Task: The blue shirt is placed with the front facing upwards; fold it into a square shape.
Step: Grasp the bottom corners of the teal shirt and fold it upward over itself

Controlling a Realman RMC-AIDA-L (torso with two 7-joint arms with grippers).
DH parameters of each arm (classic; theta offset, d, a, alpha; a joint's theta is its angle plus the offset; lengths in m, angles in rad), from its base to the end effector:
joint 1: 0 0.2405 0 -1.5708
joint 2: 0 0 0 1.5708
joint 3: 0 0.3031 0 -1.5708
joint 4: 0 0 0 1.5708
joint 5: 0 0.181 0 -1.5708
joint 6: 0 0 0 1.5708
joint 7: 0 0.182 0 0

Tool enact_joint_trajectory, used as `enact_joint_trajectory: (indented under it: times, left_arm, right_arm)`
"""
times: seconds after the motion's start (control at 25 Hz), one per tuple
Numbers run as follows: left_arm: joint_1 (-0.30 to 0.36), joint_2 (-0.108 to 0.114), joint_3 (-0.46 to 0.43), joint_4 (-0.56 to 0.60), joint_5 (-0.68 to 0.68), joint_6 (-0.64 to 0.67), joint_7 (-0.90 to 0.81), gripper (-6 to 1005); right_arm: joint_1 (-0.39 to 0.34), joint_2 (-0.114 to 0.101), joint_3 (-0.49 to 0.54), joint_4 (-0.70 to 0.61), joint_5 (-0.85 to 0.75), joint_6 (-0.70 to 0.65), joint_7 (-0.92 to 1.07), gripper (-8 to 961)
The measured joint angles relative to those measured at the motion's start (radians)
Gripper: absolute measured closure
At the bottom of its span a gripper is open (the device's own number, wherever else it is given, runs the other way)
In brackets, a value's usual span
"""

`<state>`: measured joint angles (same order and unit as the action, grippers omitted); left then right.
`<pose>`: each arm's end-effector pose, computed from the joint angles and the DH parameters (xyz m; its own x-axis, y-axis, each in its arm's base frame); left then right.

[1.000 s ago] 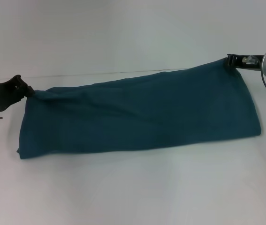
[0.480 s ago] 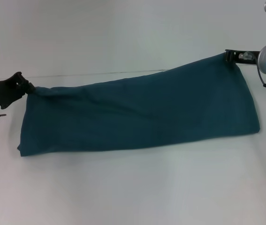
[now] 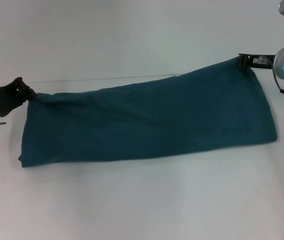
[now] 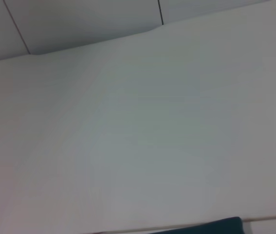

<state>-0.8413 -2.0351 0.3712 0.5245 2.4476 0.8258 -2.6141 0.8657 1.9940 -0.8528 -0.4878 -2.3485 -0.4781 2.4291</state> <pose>-0.3001 0.4898 -0.0112 -0.0949 0.6602 0.7450 0.9856 0.1673 -0.0227 0.2891 0.5265 0.0046 0.4586 -0.5924 -0.6623 -0.8464 -0.0641 -0.5287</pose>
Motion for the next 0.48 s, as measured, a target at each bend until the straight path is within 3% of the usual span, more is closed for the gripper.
enact_joint_trajectory:
  times: [0.24,0.48]
  left_arm:
    - [-0.003,0.0,0.0,0.0,0.0,-0.002,0.002,1002]
    - [0.008,-0.005,0.0,0.008,-0.065,-0.014,0.009,1001]
  right_arm:
    - [-0.001,-0.003,0.0,0.004,0.0,0.008,0.005,846]
    - [0.013,-0.037,-0.004,0.021,-0.003,-0.059,0.001,806]
